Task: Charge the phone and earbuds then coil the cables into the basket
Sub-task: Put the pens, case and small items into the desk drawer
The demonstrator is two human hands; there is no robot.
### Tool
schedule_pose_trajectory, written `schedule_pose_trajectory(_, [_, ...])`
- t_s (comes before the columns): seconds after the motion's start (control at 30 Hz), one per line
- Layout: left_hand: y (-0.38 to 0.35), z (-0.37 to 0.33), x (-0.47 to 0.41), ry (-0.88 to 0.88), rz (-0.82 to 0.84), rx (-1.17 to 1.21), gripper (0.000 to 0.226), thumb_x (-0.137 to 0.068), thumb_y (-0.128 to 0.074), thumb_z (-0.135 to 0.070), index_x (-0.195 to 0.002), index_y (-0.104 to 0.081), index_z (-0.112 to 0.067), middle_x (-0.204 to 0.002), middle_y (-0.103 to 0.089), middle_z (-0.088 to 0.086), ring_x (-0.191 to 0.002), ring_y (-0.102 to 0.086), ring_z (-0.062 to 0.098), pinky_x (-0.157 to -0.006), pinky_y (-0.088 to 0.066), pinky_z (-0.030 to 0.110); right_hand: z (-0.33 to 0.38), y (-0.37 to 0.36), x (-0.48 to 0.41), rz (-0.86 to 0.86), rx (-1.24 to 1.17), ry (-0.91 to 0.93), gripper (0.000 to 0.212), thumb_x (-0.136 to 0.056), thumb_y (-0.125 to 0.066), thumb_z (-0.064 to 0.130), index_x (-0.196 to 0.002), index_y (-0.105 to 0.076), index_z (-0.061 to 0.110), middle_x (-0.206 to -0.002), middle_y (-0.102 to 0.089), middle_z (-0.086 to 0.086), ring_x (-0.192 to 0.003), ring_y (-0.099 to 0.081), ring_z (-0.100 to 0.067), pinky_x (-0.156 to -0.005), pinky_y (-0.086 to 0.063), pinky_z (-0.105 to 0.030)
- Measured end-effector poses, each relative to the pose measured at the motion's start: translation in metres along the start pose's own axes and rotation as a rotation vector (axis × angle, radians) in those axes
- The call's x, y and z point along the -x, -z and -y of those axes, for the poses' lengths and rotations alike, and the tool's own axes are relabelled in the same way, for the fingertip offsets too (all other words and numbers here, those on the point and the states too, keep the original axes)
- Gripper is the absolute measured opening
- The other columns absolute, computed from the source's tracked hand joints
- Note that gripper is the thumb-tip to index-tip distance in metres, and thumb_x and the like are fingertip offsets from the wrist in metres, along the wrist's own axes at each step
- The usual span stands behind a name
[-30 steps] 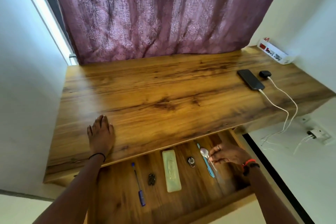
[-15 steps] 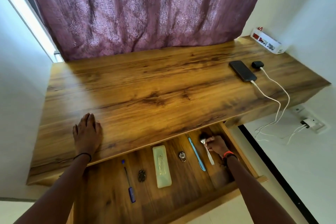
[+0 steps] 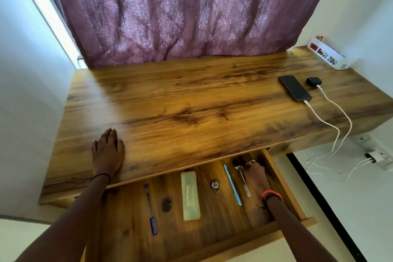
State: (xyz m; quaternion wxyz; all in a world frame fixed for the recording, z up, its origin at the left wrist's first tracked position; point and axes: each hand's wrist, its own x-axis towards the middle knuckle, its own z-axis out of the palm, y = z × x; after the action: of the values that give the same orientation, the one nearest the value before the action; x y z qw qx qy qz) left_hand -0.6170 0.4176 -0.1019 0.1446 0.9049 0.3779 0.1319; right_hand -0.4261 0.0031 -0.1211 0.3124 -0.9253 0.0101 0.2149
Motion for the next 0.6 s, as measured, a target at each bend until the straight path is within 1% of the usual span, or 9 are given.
schedule_pose_trajectory(0.07, [0.001,0.0,0.0,0.012,0.017,0.001,0.046,-0.098,-0.037,-0.027,-0.141,-0.036,-0.01,-0.149,-0.033,0.01,-0.138,-0.027,0.024,-0.115,-0.012,0.045,0.001,-0.002,0.008,0.012,0.027,0.047,0.016,-0.092,-0.053,0.018,-0.099,-0.061,0.006,-0.09,-0.064,-0.007,-0.074,-0.061,-0.016,-0.063,-0.05,-0.028])
schedule_pose_trajectory(0.13, [0.002,0.0,-0.001,0.015,0.024,0.012,0.045,-0.098,-0.038,-0.026,-0.14,-0.038,-0.009,-0.148,-0.034,0.011,-0.138,-0.027,0.025,-0.115,-0.013,0.046,-0.002,-0.007,0.014,0.062,0.056,0.103,0.016,-0.093,-0.052,0.017,-0.103,-0.062,0.01,-0.091,-0.065,-0.003,-0.075,-0.061,-0.012,-0.059,-0.048,-0.022])
schedule_pose_trajectory(0.17, [0.002,-0.001,-0.001,0.017,0.023,0.03,0.044,-0.097,-0.04,-0.024,-0.138,-0.039,-0.007,-0.147,-0.035,0.012,-0.137,-0.029,0.026,-0.114,-0.014,0.047,-0.004,-0.011,0.018,0.096,0.066,0.128,0.015,-0.092,-0.052,0.017,-0.104,-0.062,0.013,-0.092,-0.065,-0.002,-0.076,-0.062,-0.01,-0.06,-0.048,-0.021])
schedule_pose_trajectory(0.23, [0.005,-0.003,0.002,0.021,-0.002,0.071,0.041,-0.096,-0.045,-0.02,-0.133,-0.044,-0.004,-0.143,-0.038,0.015,-0.133,-0.034,0.031,-0.113,-0.018,0.049,-0.006,-0.018,0.026,0.155,0.079,0.179,0.01,-0.091,-0.054,0.019,-0.097,-0.062,0.021,-0.092,-0.067,0.002,-0.078,-0.064,-0.007,-0.068,-0.055,-0.023])
schedule_pose_trajectory(0.3, [0.007,-0.01,0.009,-0.001,-0.035,0.094,0.038,-0.094,-0.048,-0.017,-0.13,-0.046,-0.004,-0.141,-0.04,0.015,-0.129,-0.038,0.033,-0.111,-0.023,0.05,-0.006,-0.024,0.034,0.188,0.085,0.227,0.008,-0.09,-0.055,0.021,-0.091,-0.062,0.024,-0.089,-0.066,0.006,-0.08,-0.064,-0.005,-0.073,-0.054,-0.022])
schedule_pose_trajectory(0.37, [0.01,-0.022,0.02,-0.037,-0.057,0.125,0.038,-0.095,-0.047,-0.015,-0.131,-0.045,-0.006,-0.14,-0.04,0.013,-0.128,-0.038,0.031,-0.11,-0.024,0.049,-0.002,-0.03,0.043,0.223,0.061,0.263,0.008,-0.09,-0.056,0.018,-0.09,-0.062,0.022,-0.087,-0.064,0.005,-0.08,-0.061,-0.005,-0.071,-0.048,-0.015])
schedule_pose_trajectory(0.43, [0.014,-0.038,0.031,-0.071,-0.079,0.157,0.038,-0.095,-0.046,-0.015,-0.132,-0.043,-0.007,-0.14,-0.039,0.012,-0.129,-0.037,0.029,-0.11,-0.025,0.048,0.003,-0.036,0.05,0.254,0.039,0.299,0.007,-0.089,-0.056,0.016,-0.087,-0.06,0.021,-0.085,-0.065,0.001,-0.075,-0.06,-0.005,-0.068,-0.045,-0.013])
schedule_pose_trajectory(0.5, [0.017,-0.054,0.046,-0.103,-0.096,0.176,0.038,-0.095,-0.046,-0.015,-0.132,-0.043,-0.008,-0.141,-0.039,0.01,-0.13,-0.036,0.026,-0.11,-0.026,0.046,0.005,-0.039,0.057,0.272,0.028,0.333,0.009,-0.089,-0.056,0.017,-0.082,-0.059,0.023,-0.083,-0.066,0.001,-0.074,-0.062,-0.007,-0.068,-0.048,-0.016])
schedule_pose_trajectory(0.6, [0.019,-0.076,0.072,-0.133,-0.104,0.204,0.038,-0.094,-0.047,-0.013,-0.132,-0.043,-0.01,-0.141,-0.039,0.008,-0.13,-0.035,0.023,-0.111,-0.026,0.044,0.005,-0.041,0.065,0.276,0.023,0.36,0.016,-0.09,-0.055,0.016,-0.077,-0.056,0.026,-0.082,-0.065,0.0,-0.077,-0.064,-0.012,-0.074,-0.051,-0.022])
